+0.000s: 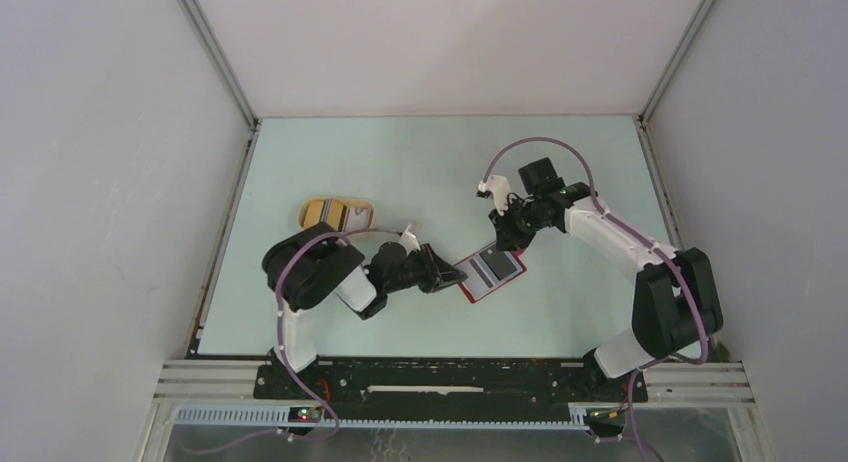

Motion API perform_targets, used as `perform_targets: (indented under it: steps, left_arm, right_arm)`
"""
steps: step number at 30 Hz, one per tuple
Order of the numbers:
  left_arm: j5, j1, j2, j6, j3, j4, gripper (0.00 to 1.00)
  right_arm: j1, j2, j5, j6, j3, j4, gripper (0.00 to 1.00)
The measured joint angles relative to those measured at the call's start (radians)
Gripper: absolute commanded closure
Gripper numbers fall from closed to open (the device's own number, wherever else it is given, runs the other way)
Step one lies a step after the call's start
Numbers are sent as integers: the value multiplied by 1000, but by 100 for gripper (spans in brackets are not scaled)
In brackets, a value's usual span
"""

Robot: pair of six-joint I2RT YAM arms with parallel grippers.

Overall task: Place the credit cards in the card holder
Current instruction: Insert the credit card into the card slot, then turn over the card slot in the card holder.

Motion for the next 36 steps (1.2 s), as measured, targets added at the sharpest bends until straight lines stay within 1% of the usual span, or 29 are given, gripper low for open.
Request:
perform_targets:
  steps: [4,8,10,14,17,19,20,21,23,24,26,29,30,32,35,36]
  left_arm:
    - [-20,2,-145,99,-30,-111,70]
    - [-53,3,-351,235,-51,-241,62]
    - [-82,2,-475,317,-54,-340,57]
    - [-164,2,-725,476,-53,-557,51]
    - [-241,2,-918,590,-51,-723,39]
    - [-293,2,-1023,647,-51,-820,29]
    - [-323,2,-1083,675,-51,-873,21]
    - [-352,2,-1139,700,-51,-920,15]
    - [-397,3,-1227,737,-51,-984,4]
    - [-418,3,-1270,754,-51,-1016,1]
    - [-447,3,-1331,779,-51,-1060,0]
    - [-471,3,-1378,798,-51,-1106,0]
    - [-475,3,-1384,801,-51,-1115,0]
    - [-481,3,-1384,803,-51,-1133,0]
    - [-481,5,-1376,804,-47,-1172,0]
    - [-478,5,-1368,804,-32,-1207,0]
  right_arm:
    - [-34,-73,-55,-19,0,-31,77]
    - [-77,-170,-106,-29,0,-36,68]
    - [-110,-216,-130,-31,-2,-35,65]
    - [-175,-284,-190,-32,-5,-35,64]
    - [-206,-304,-241,-35,-11,-35,63]
    - [-213,-316,-267,-36,-23,-35,63]
    - [-213,-325,-278,-38,-30,-35,62]
    - [-214,-336,-289,-40,-37,-35,62]
    - [-214,-364,-305,-42,-52,-33,59]
    - [-214,-381,-312,-43,-58,-32,57]
    - [-219,-425,-323,-45,-69,-24,47]
    - [-229,-485,-332,-41,-78,-5,27]
    - [-233,-496,-335,-35,-79,1,25]
    - [-244,-504,-357,-25,-79,18,24]
    - [-254,-483,-404,-15,-79,28,24]
    - [-256,-471,-419,-12,-79,30,23]
